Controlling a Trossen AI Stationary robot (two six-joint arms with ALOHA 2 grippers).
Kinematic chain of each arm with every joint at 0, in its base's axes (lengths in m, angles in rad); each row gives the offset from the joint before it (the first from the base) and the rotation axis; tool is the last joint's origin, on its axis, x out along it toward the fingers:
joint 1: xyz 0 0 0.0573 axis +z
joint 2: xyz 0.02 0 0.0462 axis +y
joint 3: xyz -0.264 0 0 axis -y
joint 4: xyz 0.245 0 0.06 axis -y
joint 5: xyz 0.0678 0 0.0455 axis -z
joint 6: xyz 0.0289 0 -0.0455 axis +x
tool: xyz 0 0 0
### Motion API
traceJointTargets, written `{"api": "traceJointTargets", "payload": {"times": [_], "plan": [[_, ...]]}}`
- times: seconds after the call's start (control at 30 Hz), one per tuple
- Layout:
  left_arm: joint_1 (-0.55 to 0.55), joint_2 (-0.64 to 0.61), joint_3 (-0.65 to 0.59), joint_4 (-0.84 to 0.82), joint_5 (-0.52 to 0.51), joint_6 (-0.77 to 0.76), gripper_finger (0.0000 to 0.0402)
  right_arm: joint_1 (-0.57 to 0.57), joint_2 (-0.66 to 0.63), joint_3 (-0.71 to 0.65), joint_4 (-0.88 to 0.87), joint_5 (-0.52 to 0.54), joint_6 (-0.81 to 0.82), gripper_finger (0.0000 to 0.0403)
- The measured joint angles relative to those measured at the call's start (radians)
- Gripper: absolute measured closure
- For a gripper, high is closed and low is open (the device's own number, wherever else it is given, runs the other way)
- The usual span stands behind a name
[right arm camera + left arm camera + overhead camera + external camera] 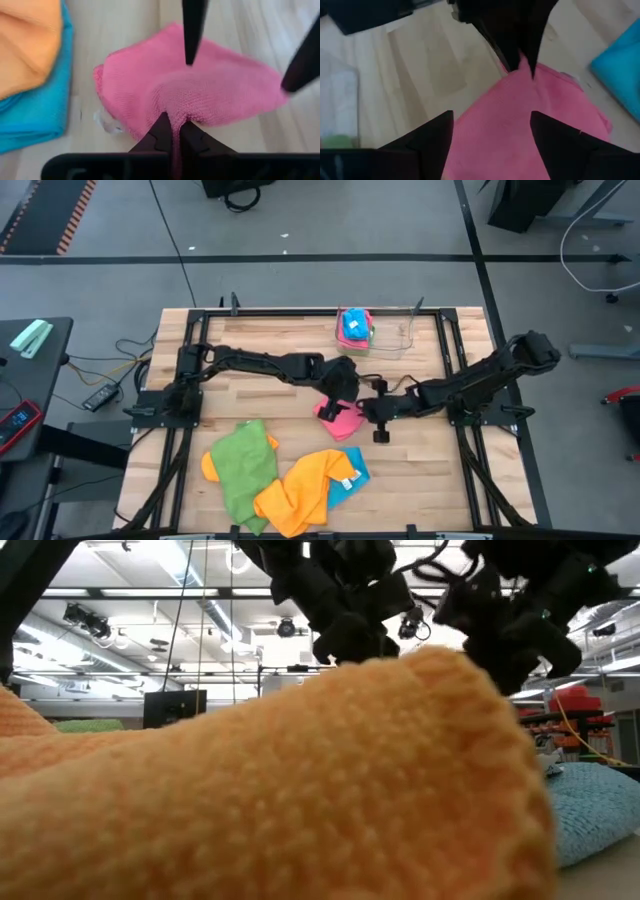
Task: Fold microfiber towels
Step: Fold the pink towel
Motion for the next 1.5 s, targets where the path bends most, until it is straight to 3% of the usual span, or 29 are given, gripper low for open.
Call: {"api": "traceJointTargets", "payload": {"times": [0.33, 0.47, 0.8, 1.0, 1.2, 1.5], "plan": [[0.067, 0.001, 0.000, -0.022, 0.235, 0.075, 0.0095, 0.024, -0.002, 0.091, -0.096, 0.030, -0.084, 0.0390], [0.082, 0.001, 0.000, -0.074, 0.275, 0.095, 0.0099, 0.024, -0.003, 0.131, -0.135, 0.042, -0.088, 0.0390], [0.082, 0.001, 0.000, -0.195, 0.281, 0.146, 0.0141, 0.027, -0.003, 0.187, -0.183, 0.052, -0.120, 0.0390], [0.082, 0.001, 0.000, -0.183, 0.281, 0.146, 0.0169, 0.059, -0.003, 0.227, -0.203, 0.048, -0.186, 0.0390], [0.083, 0.001, -0.001, -0.239, 0.321, 0.150, 0.0190, 0.068, -0.003, 0.285, -0.313, 0.045, -0.180, 0.0390], [0.081, 0.001, 0.040, -0.323, 0.338, 0.148, 0.0253, 0.067, -0.003, 0.296, -0.361, 0.030, -0.178, 0.0390]]}}
